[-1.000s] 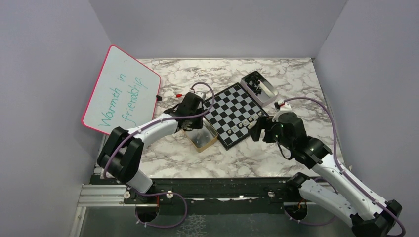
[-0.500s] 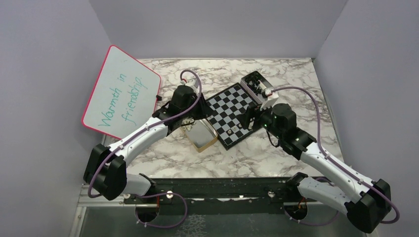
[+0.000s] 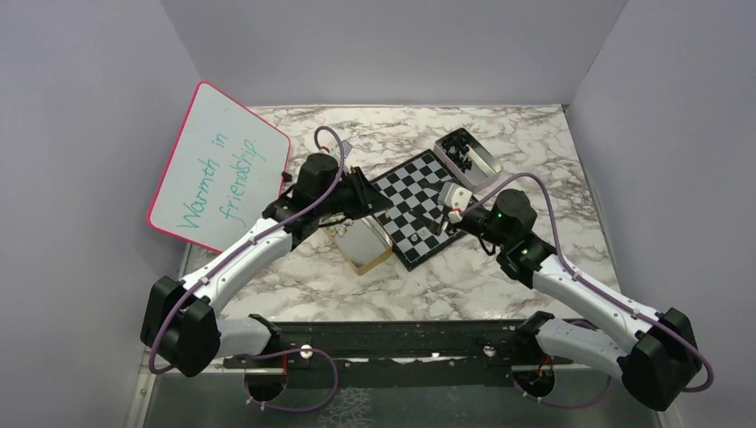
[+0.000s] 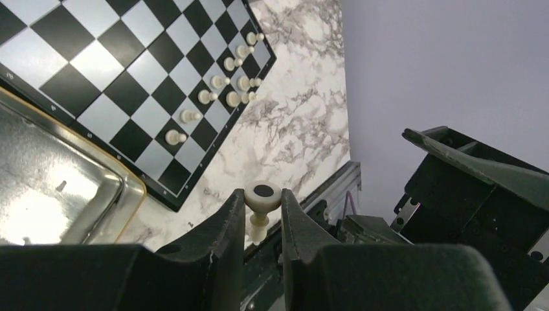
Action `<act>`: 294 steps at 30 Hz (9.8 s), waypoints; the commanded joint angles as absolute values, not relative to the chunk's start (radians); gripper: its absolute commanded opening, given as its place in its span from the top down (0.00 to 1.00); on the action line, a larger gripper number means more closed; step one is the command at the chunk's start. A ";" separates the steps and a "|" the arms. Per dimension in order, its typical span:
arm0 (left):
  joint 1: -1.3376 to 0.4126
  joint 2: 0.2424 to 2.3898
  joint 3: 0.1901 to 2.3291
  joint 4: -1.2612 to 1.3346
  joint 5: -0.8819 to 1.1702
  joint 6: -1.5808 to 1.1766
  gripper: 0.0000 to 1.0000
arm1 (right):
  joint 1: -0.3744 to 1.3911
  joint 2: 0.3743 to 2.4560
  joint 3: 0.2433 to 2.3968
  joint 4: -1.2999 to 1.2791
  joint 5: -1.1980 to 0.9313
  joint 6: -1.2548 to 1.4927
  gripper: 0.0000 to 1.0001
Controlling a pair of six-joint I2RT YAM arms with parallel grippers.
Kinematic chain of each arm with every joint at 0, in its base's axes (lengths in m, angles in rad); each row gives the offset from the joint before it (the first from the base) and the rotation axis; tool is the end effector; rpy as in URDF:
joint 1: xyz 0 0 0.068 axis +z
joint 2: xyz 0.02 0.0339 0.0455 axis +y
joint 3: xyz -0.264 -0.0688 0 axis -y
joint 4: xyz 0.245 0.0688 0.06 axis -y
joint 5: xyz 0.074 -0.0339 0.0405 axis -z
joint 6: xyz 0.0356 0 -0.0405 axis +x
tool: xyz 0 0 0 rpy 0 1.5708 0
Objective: Set up the chess pieces on the board
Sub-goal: Adjust the chess piece, then place the chess piece on the chessboard.
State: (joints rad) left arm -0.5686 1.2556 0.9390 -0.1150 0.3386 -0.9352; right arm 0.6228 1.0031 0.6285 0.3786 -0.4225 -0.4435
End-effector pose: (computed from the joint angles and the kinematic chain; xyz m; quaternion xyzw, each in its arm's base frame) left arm 0.2358 -0.1647 0.3002 -0.0620 0.8327 -0.4667 0.2913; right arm 0.1819 0.1486 0.3027 -0.4786 0.5187 0.2094 0.6767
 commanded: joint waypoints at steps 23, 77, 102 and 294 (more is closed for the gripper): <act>-0.505 1.341 0.908 -0.101 0.722 -1.052 0.79 | 0.924 1.131 0.569 0.386 -0.265 -1.183 0.49; -0.493 1.323 0.799 -0.003 0.771 -1.219 0.77 | 1.055 1.176 0.587 0.361 -0.184 -1.341 0.57; -0.469 1.289 0.774 0.048 0.730 -1.248 0.78 | 1.095 1.132 0.633 0.210 -0.162 -1.232 0.64; -0.459 0.831 0.727 -0.284 0.032 -0.103 0.01 | 0.680 1.871 1.485 -1.013 0.107 0.204 0.94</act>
State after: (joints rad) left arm -0.4576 0.8490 0.7231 -0.2806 0.0589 -0.1143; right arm 0.6853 1.8503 1.4403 -0.9737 0.1211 0.2161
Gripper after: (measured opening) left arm 0.990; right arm 0.063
